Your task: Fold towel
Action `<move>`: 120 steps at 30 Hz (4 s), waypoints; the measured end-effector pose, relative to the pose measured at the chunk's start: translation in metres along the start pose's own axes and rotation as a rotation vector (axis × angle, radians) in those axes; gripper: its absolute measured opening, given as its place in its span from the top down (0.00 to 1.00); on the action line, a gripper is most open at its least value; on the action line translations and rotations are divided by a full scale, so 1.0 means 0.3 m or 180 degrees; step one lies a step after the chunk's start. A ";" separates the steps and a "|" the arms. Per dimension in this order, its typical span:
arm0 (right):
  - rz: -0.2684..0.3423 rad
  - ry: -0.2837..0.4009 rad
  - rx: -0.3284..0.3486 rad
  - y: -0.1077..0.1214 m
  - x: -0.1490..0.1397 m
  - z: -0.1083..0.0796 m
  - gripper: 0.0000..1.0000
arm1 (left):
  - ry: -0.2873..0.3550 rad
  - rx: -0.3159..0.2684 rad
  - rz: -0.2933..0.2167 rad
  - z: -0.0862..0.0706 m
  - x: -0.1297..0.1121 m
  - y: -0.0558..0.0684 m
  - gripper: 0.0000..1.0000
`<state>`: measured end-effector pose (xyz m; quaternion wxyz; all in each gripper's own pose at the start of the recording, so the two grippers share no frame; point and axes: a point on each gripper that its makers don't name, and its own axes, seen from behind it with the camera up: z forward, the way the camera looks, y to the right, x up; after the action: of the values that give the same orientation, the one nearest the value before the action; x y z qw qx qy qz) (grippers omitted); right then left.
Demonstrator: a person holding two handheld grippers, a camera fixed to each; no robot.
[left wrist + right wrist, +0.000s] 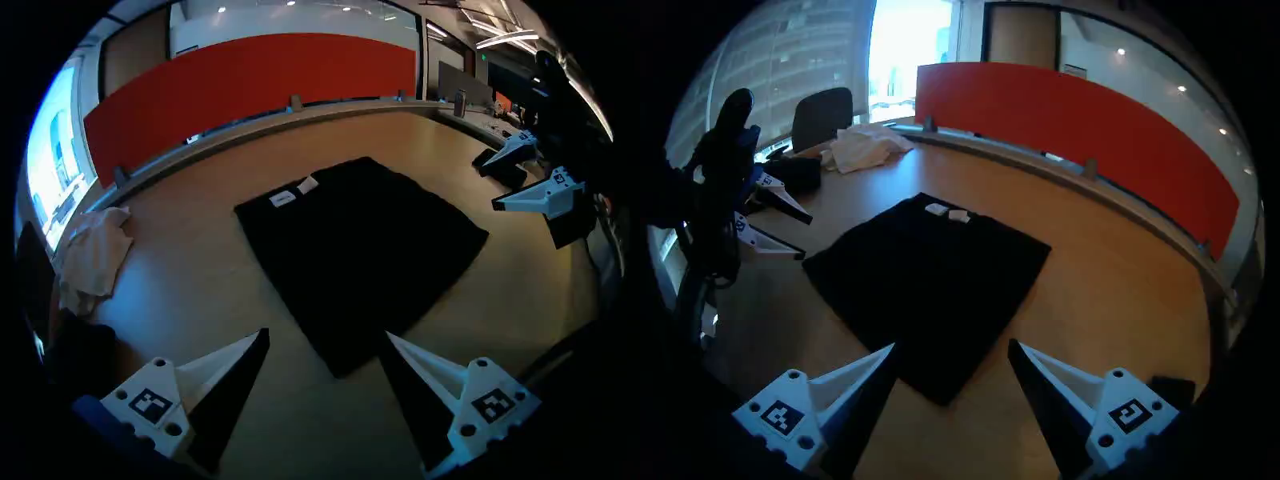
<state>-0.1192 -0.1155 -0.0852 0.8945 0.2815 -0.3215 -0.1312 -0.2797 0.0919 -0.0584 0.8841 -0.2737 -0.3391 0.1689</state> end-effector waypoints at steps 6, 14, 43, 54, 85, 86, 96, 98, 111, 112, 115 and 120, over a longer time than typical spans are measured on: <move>-0.0045 -0.0185 0.0067 -0.012 -0.082 0.030 0.01 | -0.0207 -0.0081 0.0051 0.039 -0.052 0.024 0.03; -0.0057 -0.0328 0.0147 -0.019 -0.141 0.064 0.01 | -0.0366 -0.0187 0.0093 0.083 -0.075 0.054 0.03; -0.0074 -0.0519 0.0373 -0.036 -0.208 0.102 0.42 | -0.0450 -0.0251 0.0031 0.090 -0.101 0.090 0.26; -0.0079 -0.0531 0.0393 -0.053 -0.203 0.102 0.71 | -0.0470 -0.0252 0.0036 0.086 -0.100 0.105 0.53; -0.0006 -0.0161 0.0294 -0.054 -0.027 -0.006 0.85 | -0.0298 -0.0070 -0.0068 -0.015 0.038 0.087 0.86; -0.0012 -0.0144 0.0290 -0.053 -0.016 -0.015 0.85 | -0.0288 -0.0068 -0.0071 -0.024 0.047 0.088 0.86; -0.0030 0.0003 0.0263 -0.049 0.088 -0.119 0.85 | -0.0205 -0.0046 -0.0104 -0.128 0.136 0.103 0.87; -0.0036 0.0011 0.0273 -0.053 0.099 -0.138 0.85 | -0.0209 -0.0047 -0.0115 -0.146 0.144 0.107 0.87; -0.0078 -0.0037 0.0366 -0.088 0.127 -0.238 0.85 | -0.0294 -0.0120 -0.0176 -0.233 0.142 0.150 0.87; -0.0079 -0.0040 0.0374 -0.092 0.128 -0.244 0.85 | -0.0299 -0.0121 -0.0177 -0.238 0.141 0.152 0.87; -0.0078 -0.0049 0.0395 -0.105 0.130 -0.260 0.85 | -0.0314 -0.0124 -0.0180 -0.252 0.137 0.158 0.87; -0.0068 -0.0055 0.0417 -0.122 0.134 -0.281 0.85 | -0.0323 -0.0126 -0.0180 -0.271 0.138 0.163 0.87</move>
<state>-0.0357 -0.1263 -0.1400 0.8700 0.3417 -0.3340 -0.1219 -0.1995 0.1206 -0.1172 0.8646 -0.2726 -0.3943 0.1508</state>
